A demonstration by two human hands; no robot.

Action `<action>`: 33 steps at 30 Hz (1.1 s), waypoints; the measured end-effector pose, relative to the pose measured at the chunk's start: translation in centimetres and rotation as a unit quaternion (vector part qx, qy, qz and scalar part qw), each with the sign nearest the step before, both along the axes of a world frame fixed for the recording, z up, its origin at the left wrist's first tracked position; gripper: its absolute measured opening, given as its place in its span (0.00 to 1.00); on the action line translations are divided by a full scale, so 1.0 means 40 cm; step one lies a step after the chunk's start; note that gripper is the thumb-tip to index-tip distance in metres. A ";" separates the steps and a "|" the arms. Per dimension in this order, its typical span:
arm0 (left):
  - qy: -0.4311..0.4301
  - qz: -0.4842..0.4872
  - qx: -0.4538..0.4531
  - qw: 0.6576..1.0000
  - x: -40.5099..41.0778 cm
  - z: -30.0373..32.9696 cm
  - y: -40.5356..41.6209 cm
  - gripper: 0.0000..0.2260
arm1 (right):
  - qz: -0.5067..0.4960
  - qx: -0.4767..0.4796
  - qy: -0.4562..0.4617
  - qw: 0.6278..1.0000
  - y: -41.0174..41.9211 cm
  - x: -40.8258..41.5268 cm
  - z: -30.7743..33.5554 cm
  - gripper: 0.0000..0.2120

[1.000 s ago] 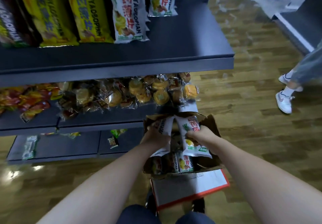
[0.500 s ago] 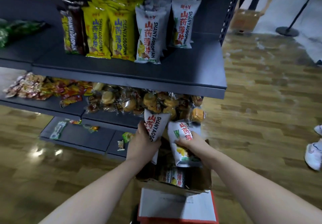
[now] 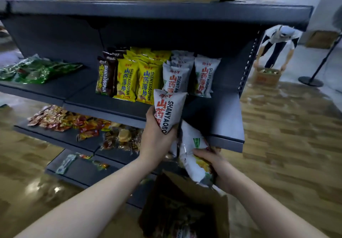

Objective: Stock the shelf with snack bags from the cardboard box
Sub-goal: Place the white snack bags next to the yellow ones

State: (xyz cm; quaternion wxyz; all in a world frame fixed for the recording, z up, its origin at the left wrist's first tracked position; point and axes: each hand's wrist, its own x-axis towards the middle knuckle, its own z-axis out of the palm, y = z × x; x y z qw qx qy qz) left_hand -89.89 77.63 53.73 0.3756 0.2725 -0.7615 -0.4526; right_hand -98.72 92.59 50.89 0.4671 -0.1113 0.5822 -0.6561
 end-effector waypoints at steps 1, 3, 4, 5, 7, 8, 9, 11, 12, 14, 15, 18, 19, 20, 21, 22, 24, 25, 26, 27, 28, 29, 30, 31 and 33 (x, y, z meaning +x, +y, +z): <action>0.003 -0.005 -0.007 1.000 -0.017 0.014 -0.018 0.33 | -0.005 -0.006 0.004 1.000 -0.009 -0.013 0.018 0.13; 0.004 -0.019 -0.031 0.999 -0.051 0.037 -0.048 0.34 | -0.023 -0.017 0.015 0.999 -0.032 -0.041 0.056 0.12; 0.007 -0.027 -0.046 0.999 -0.067 0.046 -0.059 0.35 | -0.039 -0.022 0.027 0.999 -0.045 -0.056 0.075 0.11; 0.011 -0.032 -0.061 0.998 -0.082 0.054 -0.068 0.35 | -0.059 -0.029 0.049 0.997 -0.059 -0.072 0.092 0.12; 0.016 -0.037 -0.088 0.995 -0.116 0.067 -0.085 0.36 | -0.111 -0.043 0.120 0.986 -0.088 -0.110 0.116 0.14; 0.022 -0.040 -0.098 0.994 -0.135 0.073 -0.094 0.35 | -0.140 -0.043 0.164 0.976 -0.103 -0.127 0.126 0.15; 0.028 -0.044 -0.102 0.993 -0.154 0.078 -0.102 0.34 | -0.164 -0.043 0.206 0.964 -0.118 -0.142 0.136 0.14; 0.032 -0.056 -0.095 0.993 -0.192 0.089 -0.113 0.33 | -0.203 -0.047 0.265 0.941 -0.146 -0.174 0.151 0.07; 0.032 -0.063 -0.088 0.994 -0.211 0.094 -0.115 0.33 | -0.225 -0.047 0.285 0.931 -0.158 -0.190 0.159 0.04; 0.026 -0.076 -0.079 0.994 -0.258 0.094 -0.120 0.35 | -0.261 -0.040 0.327 0.908 -0.180 -0.232 0.168 0.05; 0.025 -0.079 -0.073 0.994 -0.282 0.091 -0.120 0.36 | -0.269 -0.035 0.343 0.899 -0.189 -0.255 0.169 0.06; 0.015 -0.090 -0.067 0.994 -0.347 0.074 -0.129 0.36 | -0.276 -0.001 0.374 0.885 -0.207 -0.327 0.158 0.05; 0.007 -0.090 -0.074 0.993 -0.367 0.065 -0.135 0.35 | -0.276 0.015 0.384 0.881 -0.210 -0.351 0.150 0.10; 0.000 -0.087 -0.079 0.993 -0.384 0.055 -0.142 0.34 | -0.271 0.029 0.389 0.880 -0.213 -0.370 0.145 0.15; -0.004 -0.085 -0.078 0.993 -0.400 0.046 -0.148 0.34 | -0.268 0.040 0.392 0.879 -0.215 -0.392 0.139 0.17; -0.002 -0.086 -0.076 0.993 -0.417 0.039 -0.151 0.33 | -0.265 0.041 0.394 0.879 -0.220 -0.407 0.137 0.17; 0.001 -0.080 -0.089 0.993 -0.455 0.022 -0.157 0.31 | -0.271 0.031 0.403 0.874 -0.229 -0.440 0.128 0.13; -0.008 -0.071 -0.103 0.992 -0.475 0.014 -0.158 0.31 | -0.280 0.022 0.405 0.870 -0.235 -0.457 0.122 0.11; -0.017 -0.062 -0.114 0.991 -0.494 0.007 -0.158 0.31 | -0.287 0.013 0.403 0.869 -0.239 -0.469 0.118 0.10; -0.022 -0.055 -0.112 0.992 -0.512 0.001 -0.158 0.32 | -0.296 0.004 0.399 0.868 -0.243 -0.481 0.112 0.10; -0.020 -0.049 -0.105 0.993 -0.529 -0.005 -0.158 0.32 | -0.305 -0.003 0.396 0.866 -0.245 -0.491 0.110 0.09; -0.017 -0.042 -0.098 0.994 -0.545 -0.011 -0.158 0.33 | -0.313 -0.006 0.397 0.863 -0.246 -0.502 0.106 0.08; -0.015 -0.034 -0.095 0.995 -0.561 -0.018 -0.159 0.33 | -0.316 -0.007 0.400 0.860 -0.244 -0.512 0.103 0.08; -0.016 -0.029 -0.093 0.995 -0.575 -0.024 -0.160 0.33 | -0.317 -0.006 0.402 0.859 -0.242 -0.522 0.097 0.08; -0.010 -0.019 -0.089 0.996 -0.601 -0.032 -0.163 0.33 | -0.317 -0.006 0.406 0.857 -0.239 -0.537 0.089 0.08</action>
